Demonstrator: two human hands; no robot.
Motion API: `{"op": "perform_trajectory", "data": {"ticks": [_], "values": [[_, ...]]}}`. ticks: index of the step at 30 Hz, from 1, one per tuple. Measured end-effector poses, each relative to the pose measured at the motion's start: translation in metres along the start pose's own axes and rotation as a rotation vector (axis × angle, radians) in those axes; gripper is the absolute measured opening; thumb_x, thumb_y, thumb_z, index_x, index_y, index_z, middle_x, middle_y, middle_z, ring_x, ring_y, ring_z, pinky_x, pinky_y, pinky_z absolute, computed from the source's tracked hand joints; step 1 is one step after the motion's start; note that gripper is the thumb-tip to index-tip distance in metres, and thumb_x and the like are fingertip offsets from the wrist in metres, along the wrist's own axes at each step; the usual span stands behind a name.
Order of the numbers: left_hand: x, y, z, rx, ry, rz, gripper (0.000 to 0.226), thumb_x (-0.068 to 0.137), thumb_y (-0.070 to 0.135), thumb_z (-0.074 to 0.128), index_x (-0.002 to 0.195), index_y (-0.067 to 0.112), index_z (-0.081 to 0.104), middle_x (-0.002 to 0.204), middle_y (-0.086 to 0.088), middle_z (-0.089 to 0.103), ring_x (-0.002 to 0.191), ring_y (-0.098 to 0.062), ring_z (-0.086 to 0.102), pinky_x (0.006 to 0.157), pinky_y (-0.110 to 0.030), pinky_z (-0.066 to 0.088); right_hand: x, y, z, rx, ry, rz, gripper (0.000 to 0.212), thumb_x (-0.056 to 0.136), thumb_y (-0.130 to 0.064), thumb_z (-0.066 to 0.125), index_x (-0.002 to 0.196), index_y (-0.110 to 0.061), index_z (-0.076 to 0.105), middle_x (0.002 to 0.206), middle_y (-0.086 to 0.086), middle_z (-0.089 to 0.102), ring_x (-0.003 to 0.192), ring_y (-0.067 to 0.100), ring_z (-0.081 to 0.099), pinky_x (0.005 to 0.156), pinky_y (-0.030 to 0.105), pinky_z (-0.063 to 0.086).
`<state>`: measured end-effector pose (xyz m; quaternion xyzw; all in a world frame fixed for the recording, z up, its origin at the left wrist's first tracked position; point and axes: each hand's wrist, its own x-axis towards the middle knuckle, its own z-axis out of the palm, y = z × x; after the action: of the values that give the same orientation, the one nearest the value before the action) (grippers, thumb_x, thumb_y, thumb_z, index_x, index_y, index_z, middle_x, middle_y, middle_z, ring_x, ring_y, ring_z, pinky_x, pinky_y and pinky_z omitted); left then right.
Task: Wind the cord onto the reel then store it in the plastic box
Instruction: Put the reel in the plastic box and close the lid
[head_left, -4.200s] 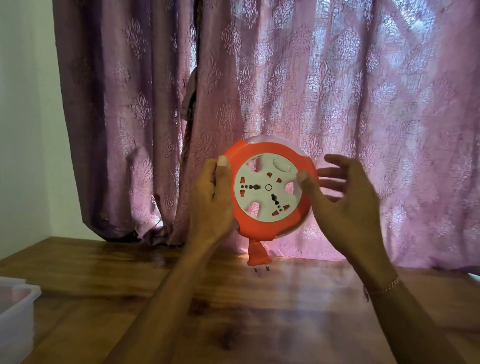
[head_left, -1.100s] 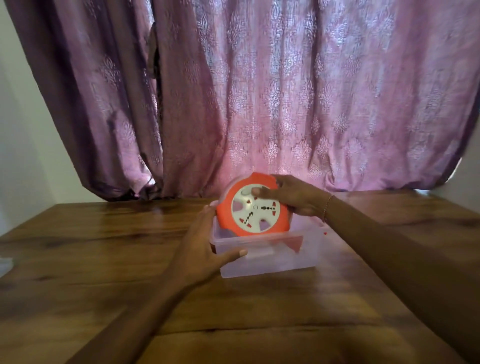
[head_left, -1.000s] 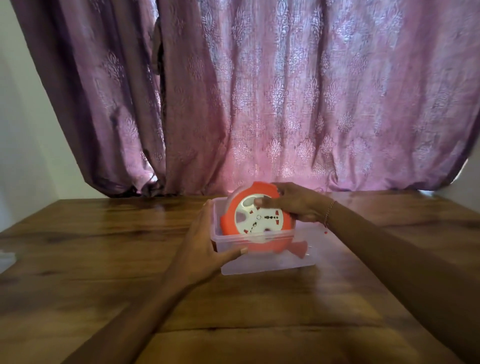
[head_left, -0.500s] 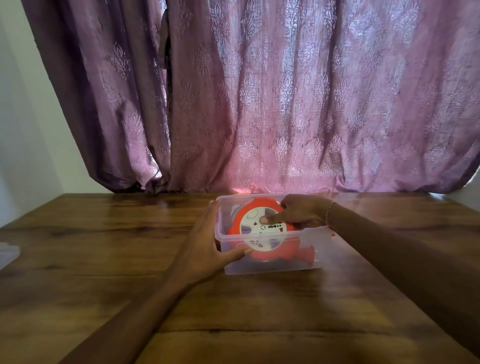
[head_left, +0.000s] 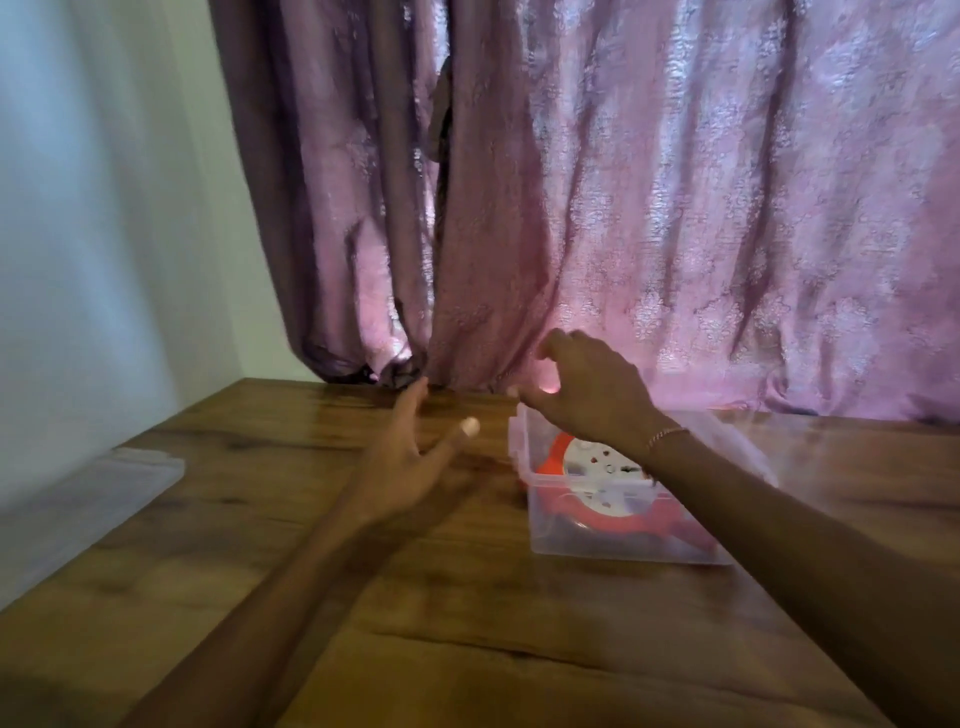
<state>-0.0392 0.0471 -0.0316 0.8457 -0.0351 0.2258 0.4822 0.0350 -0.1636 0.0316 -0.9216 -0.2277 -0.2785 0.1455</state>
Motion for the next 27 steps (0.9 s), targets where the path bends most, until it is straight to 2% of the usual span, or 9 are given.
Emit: {"op": "perform_trajectory", "data": {"ticks": [2,4,6,8,10,14,20,24,27], "values": [[-0.001,-0.001,-0.026,0.052,0.055,-0.04,0.095,0.081,0.067,0.07,0.157,0.021,0.037,0.155,0.003,0.05,0.139,-0.011,0.048,0.109,-0.023,0.037,0.015,-0.035,0.012,0.182,-0.037,-0.072,0.046,0.08,-0.062,0.068,0.099,-0.02,0.063,0.099,0.002,0.068,0.091,0.022,0.063,0.076,0.039,0.054],[-0.008,-0.009,-0.061,0.163,0.128,-0.101,0.074,0.093,0.053,0.066,0.154,0.018,0.041,0.149,0.002,0.053,0.135,-0.013,0.05,0.1,-0.016,0.034,0.031,-0.079,0.034,0.346,-0.095,-0.137,0.037,0.077,-0.056,0.074,0.094,-0.025,0.066,0.099,-0.002,0.071,0.093,0.019,0.065,0.08,0.038,0.054],[-0.017,-0.019,-0.087,0.242,0.156,-0.183,0.067,0.098,0.048,0.06,0.154,0.016,0.04,0.147,-0.003,0.053,0.14,-0.023,0.048,0.103,-0.023,0.036,0.043,-0.115,0.057,0.407,-0.18,-0.166,0.036,0.077,-0.052,0.075,0.099,-0.026,0.066,0.106,-0.002,0.07,0.099,0.017,0.063,0.086,0.036,0.053],[-0.032,-0.035,-0.126,0.333,0.188,-0.309,0.079,0.095,0.064,0.054,0.156,0.016,0.038,0.155,-0.01,0.049,0.144,-0.031,0.046,0.115,-0.036,0.036,0.054,-0.16,0.084,0.453,-0.267,-0.204,0.037,0.078,-0.046,0.077,0.104,-0.022,0.066,0.112,-0.001,0.068,0.103,0.018,0.062,0.09,0.034,0.05],[-0.05,-0.055,-0.165,0.433,0.238,-0.394,0.093,0.086,0.084,0.045,0.151,0.017,0.046,0.155,-0.01,0.051,0.14,-0.031,0.051,0.119,-0.043,0.039,0.06,-0.201,0.11,0.504,-0.333,-0.225,0.04,0.077,-0.043,0.079,0.107,-0.02,0.067,0.115,0.0,0.067,0.107,0.018,0.061,0.093,0.034,0.049],[-0.087,-0.093,-0.224,0.545,0.4,-0.565,0.087,0.093,0.071,0.049,0.151,0.007,0.042,0.154,-0.018,0.051,0.14,-0.037,0.05,0.117,-0.046,0.04,0.069,-0.274,0.159,0.57,-0.456,-0.269,0.039,0.08,-0.041,0.078,0.107,-0.018,0.064,0.11,-0.003,0.062,0.109,0.018,0.059,0.087,0.028,0.045],[-0.104,-0.137,-0.275,0.65,0.494,-0.8,0.114,0.07,0.093,0.034,0.145,0.008,0.044,0.145,-0.025,0.053,0.135,-0.044,0.049,0.11,-0.056,0.043,0.09,-0.361,0.226,0.62,-0.555,-0.304,0.061,0.086,-0.049,0.07,0.135,-0.017,0.051,0.134,0.001,0.056,0.116,0.021,0.055,0.089,0.028,0.044],[-0.099,-0.156,-0.285,0.661,0.523,-0.941,0.105,0.08,0.08,0.058,0.149,0.004,0.034,0.155,-0.03,0.038,0.146,-0.046,0.031,0.117,-0.054,0.035,0.113,-0.394,0.254,0.559,-0.597,-0.303,0.076,0.091,-0.056,0.06,0.147,-0.01,0.038,0.15,0.01,0.046,0.132,0.028,0.048,0.099,0.033,0.041],[-0.093,-0.167,-0.289,0.615,0.57,-0.958,0.106,0.079,0.07,0.07,0.147,-0.002,0.031,0.154,-0.03,0.039,0.146,-0.045,0.033,0.117,-0.051,0.037,0.123,-0.406,0.268,0.503,-0.667,-0.322,0.079,0.092,-0.064,0.053,0.148,-0.01,0.039,0.152,0.009,0.045,0.133,0.029,0.047,0.1,0.033,0.04]]}}
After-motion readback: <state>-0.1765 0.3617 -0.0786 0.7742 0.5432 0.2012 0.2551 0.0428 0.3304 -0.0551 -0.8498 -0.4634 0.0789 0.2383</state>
